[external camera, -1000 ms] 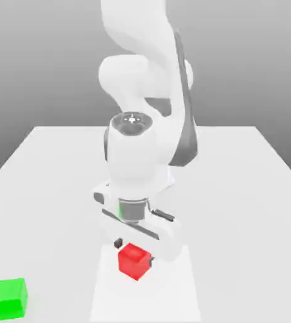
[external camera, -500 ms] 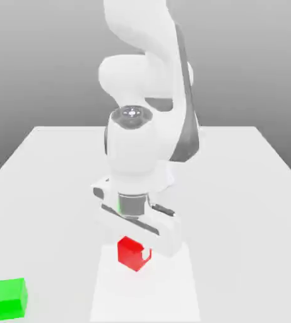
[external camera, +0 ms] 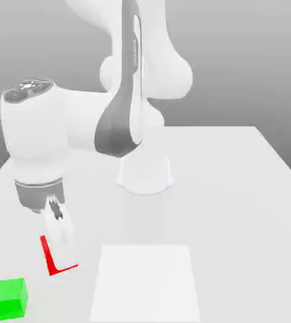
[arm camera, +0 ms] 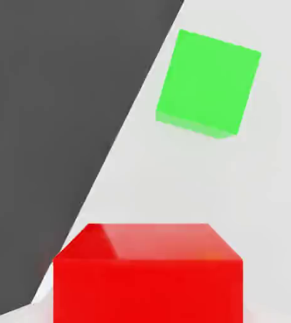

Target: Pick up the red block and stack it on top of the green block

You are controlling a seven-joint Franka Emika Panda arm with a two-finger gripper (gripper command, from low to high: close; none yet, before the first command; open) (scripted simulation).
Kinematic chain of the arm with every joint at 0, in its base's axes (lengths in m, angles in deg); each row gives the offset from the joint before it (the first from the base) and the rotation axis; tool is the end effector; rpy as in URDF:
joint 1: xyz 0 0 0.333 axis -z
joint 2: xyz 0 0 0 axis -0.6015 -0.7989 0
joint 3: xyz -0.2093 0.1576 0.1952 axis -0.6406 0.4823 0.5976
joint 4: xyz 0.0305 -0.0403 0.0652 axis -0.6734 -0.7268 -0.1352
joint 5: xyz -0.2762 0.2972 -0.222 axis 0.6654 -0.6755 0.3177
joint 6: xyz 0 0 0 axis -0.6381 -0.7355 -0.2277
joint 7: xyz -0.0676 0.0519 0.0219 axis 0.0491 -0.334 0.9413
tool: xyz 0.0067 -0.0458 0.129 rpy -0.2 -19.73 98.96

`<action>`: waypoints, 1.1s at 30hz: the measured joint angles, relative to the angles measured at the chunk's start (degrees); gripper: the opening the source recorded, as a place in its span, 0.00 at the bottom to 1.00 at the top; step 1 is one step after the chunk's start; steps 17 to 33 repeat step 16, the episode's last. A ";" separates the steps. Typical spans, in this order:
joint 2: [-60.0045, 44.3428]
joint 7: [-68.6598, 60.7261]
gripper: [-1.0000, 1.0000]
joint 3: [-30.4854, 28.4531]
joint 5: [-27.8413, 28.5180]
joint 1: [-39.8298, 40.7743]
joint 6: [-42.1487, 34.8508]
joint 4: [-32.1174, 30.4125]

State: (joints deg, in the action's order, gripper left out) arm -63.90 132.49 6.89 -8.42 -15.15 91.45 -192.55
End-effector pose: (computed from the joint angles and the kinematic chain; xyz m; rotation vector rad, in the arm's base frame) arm 0.4946 -0.2280 0.1638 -1.6207 2.6723 0.0083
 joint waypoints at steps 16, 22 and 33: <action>-5.39 2.62 1.00 -2.43 -0.02 1.71 0.59 4.50; -5.39 2.62 1.00 -2.43 -0.02 1.71 0.59 4.50; -5.39 2.62 1.00 -2.43 -0.02 1.71 0.59 4.50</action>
